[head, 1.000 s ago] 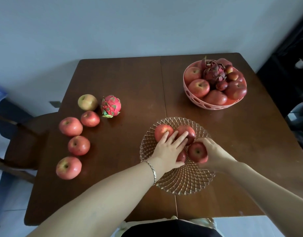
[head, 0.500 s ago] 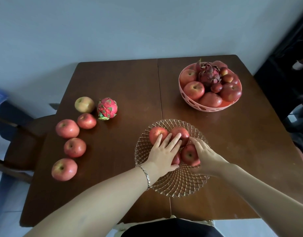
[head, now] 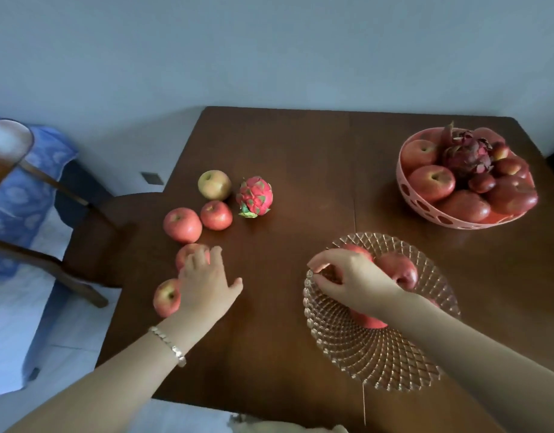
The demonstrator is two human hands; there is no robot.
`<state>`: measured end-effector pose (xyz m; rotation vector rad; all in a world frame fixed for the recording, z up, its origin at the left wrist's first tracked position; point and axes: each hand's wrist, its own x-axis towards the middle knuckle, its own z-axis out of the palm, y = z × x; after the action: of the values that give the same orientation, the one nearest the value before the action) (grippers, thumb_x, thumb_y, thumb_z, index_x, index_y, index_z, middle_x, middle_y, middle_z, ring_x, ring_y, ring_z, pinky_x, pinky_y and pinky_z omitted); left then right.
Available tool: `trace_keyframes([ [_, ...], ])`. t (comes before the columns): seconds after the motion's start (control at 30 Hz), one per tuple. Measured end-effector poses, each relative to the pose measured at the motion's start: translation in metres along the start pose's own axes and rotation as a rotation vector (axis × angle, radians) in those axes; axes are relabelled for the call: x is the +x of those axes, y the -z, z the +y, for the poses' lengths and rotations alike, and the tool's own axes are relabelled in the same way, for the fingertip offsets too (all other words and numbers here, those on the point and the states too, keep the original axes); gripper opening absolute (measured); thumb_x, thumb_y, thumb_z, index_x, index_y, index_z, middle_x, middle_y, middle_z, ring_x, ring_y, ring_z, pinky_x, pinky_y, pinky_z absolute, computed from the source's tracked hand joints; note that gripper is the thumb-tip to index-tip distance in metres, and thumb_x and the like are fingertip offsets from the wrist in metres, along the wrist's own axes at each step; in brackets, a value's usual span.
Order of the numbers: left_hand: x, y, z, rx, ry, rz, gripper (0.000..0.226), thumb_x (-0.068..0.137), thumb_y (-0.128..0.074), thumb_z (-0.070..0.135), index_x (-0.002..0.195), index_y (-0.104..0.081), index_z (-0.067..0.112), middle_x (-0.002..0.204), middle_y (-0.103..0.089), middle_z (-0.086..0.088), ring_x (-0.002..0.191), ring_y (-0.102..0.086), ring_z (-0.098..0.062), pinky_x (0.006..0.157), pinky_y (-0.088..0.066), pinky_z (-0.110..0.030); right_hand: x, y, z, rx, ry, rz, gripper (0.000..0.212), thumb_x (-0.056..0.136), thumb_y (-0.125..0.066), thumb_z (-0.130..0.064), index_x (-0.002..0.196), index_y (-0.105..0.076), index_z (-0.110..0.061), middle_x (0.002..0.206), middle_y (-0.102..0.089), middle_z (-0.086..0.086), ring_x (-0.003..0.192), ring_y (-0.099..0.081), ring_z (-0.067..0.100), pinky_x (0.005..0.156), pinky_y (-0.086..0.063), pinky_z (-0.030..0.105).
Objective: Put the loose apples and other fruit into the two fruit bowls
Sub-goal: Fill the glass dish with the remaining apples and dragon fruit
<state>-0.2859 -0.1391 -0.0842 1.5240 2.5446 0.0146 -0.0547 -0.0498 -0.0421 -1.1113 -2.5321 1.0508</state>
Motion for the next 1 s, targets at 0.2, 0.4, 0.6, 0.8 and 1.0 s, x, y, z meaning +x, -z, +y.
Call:
trace_keyframes([
  [0.2, 0.016, -0.018, -0.081, 0.045, 0.254, -0.299, 0.093, 0.073, -0.064, 0.06, 0.141, -0.019, 0.015, 0.143, -0.026, -0.014, 0.126, -0.038, -0.034, 0.095, -0.042, -0.043, 0.092, -0.08, -0.061, -0.146, 0.043, -0.214, 0.049, 0.084, -0.057, -0.014, 0.13, -0.044, -0.027, 0.137, -0.038, 0.003, 0.123, -0.04, 0.02, 0.099, -0.04, 0.034],
  [0.4, 0.02, -0.033, -0.097, -0.152, 0.242, -0.357, 0.08, 0.077, -0.065, 0.052, 0.137, -0.027, 0.016, 0.129, -0.04, -0.013, 0.113, -0.053, -0.033, 0.089, -0.048, -0.036, 0.155, -0.161, -0.101, -0.529, 0.084, -0.416, 0.089, 0.078, -0.062, -0.003, 0.143, -0.013, -0.039, 0.152, -0.006, 0.013, 0.128, -0.029, 0.039, 0.097, -0.039, 0.045],
  [0.6, 0.014, -0.026, -0.099, -0.199, 0.211, -0.323, 0.078, 0.075, -0.068, 0.048, 0.134, -0.029, 0.015, 0.126, -0.044, -0.011, 0.109, -0.055, -0.03, 0.087, -0.051, -0.035, 0.159, -0.183, -0.096, -0.33, -0.037, -0.256, 0.073, 0.076, -0.067, -0.019, 0.133, -0.027, -0.038, 0.128, -0.027, 0.013, 0.109, -0.042, 0.034, 0.084, -0.046, 0.042],
  [0.8, -0.003, 0.001, -0.065, -0.395, 0.024, -0.229, 0.074, 0.064, -0.071, 0.052, 0.12, -0.035, 0.019, 0.114, -0.05, -0.001, 0.096, -0.058, -0.022, 0.074, -0.051, -0.03, 0.083, -0.126, -0.069, 0.108, -0.172, 0.023, 0.069, 0.055, -0.072, -0.046, 0.112, -0.033, -0.046, 0.108, -0.028, -0.003, 0.099, -0.049, 0.017, 0.082, -0.049, 0.03],
  [1.0, -0.014, 0.024, 0.017, -0.415, -0.43, -0.194, 0.065, 0.065, -0.07, 0.053, 0.113, -0.032, 0.033, 0.117, -0.037, 0.005, 0.088, -0.052, -0.014, 0.066, -0.042, -0.02, -0.026, -0.061, -0.025, 0.161, -0.344, 0.219, 0.065, 0.049, -0.068, -0.057, 0.103, -0.031, -0.061, 0.108, -0.035, -0.029, 0.099, -0.047, -0.011, 0.074, -0.039, 0.004],
])
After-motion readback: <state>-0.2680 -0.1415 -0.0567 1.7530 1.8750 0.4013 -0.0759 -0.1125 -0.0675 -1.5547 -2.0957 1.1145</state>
